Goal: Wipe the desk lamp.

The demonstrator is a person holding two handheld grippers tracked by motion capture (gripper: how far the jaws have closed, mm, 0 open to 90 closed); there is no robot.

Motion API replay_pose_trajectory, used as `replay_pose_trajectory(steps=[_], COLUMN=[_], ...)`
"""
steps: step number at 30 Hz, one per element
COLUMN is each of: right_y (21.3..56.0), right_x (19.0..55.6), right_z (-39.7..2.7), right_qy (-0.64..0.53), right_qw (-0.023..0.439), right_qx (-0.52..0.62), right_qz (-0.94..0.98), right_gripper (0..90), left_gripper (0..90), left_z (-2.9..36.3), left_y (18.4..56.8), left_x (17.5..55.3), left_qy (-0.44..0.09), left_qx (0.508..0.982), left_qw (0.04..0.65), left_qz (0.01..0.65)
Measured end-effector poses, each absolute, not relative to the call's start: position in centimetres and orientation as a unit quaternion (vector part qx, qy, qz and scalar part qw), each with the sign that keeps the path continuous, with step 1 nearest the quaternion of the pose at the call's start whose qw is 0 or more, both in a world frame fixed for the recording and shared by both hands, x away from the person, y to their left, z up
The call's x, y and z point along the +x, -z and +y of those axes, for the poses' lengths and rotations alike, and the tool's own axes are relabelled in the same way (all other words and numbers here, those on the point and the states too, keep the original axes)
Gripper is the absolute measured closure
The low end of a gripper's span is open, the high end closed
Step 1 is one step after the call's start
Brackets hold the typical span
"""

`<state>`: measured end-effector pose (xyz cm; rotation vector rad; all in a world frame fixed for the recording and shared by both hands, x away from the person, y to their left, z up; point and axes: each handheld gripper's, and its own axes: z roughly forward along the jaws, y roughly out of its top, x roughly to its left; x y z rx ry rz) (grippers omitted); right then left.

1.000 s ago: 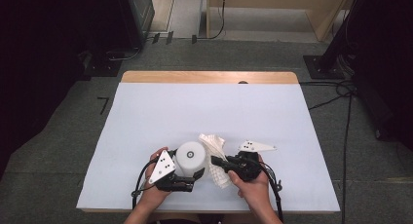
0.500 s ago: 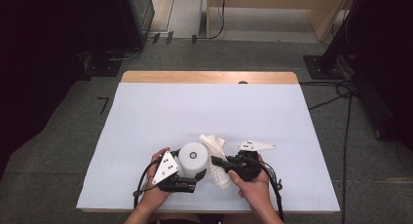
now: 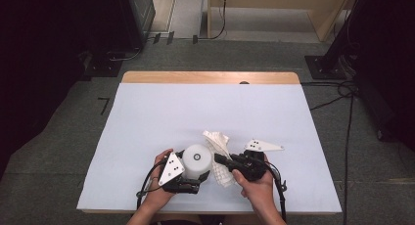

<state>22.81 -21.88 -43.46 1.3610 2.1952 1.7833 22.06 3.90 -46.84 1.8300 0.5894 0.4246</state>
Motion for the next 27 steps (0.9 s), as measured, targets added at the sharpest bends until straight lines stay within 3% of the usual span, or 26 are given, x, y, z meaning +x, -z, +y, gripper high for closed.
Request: replay_pose_trajectory(steps=[6, 17, 27], right_y=[46.1, 42.6, 45.2], right_x=[23.5, 22.4, 23.5], right_z=[-21.1, -21.9, -21.5], right_qy=[-0.533, -0.58, -0.538], right_qw=[-0.016, 0.007, -0.018], right_qx=[0.459, 0.429, 0.457], right_qz=[0.711, 0.692, 0.708], right_gripper=[79.3, 79.3, 79.2], left_gripper=[8.8, 8.8, 8.7], left_z=[4.1, 3.8, 4.0], left_y=[46.3, 46.9, 46.5], left_x=[21.8, 22.2, 22.1], left_qy=[-0.181, -0.183, -0.185], left_qx=[0.767, 0.773, 0.766], left_qw=[0.566, 0.554, 0.564], left_qz=[0.243, 0.25, 0.247])
